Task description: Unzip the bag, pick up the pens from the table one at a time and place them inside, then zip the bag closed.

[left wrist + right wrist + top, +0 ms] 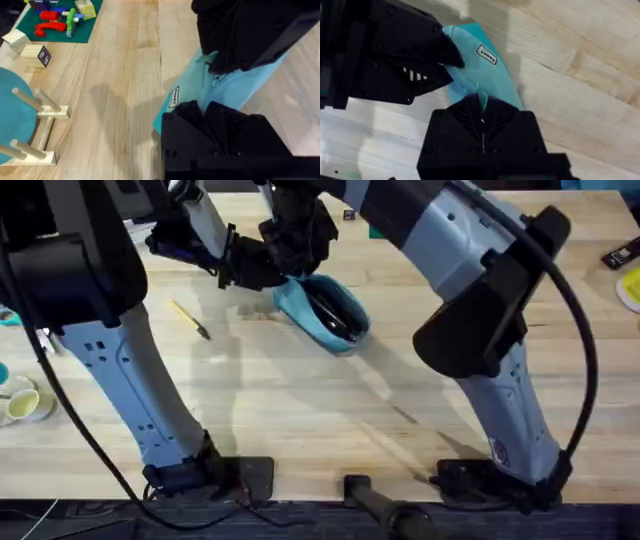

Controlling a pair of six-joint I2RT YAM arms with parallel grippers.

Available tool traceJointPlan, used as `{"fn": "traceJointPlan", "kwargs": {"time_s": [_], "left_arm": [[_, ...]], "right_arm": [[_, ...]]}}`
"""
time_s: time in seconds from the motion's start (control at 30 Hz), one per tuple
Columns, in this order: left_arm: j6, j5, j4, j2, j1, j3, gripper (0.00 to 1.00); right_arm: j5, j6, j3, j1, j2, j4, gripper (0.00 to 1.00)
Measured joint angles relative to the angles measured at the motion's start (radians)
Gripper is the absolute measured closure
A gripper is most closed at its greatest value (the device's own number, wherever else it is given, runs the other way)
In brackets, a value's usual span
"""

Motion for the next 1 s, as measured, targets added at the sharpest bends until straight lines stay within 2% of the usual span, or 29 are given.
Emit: {"fn": "traceJointPlan", "kwargs": {"time_s": [0.33, 1.0], "left_arm": [[0.000, 0.002, 0.000, 0.000, 0.000, 0.000, 0.958], [0.000, 0.006, 0.000, 0.000, -0.001, 0.000, 0.958]], "right_arm": [[-0.011, 0.064, 0.000, 0.000, -0.031, -0.012, 0.968], [-0.043, 0.086, -0.002, -0.001, -0.054, -0.034, 0.967]]}}
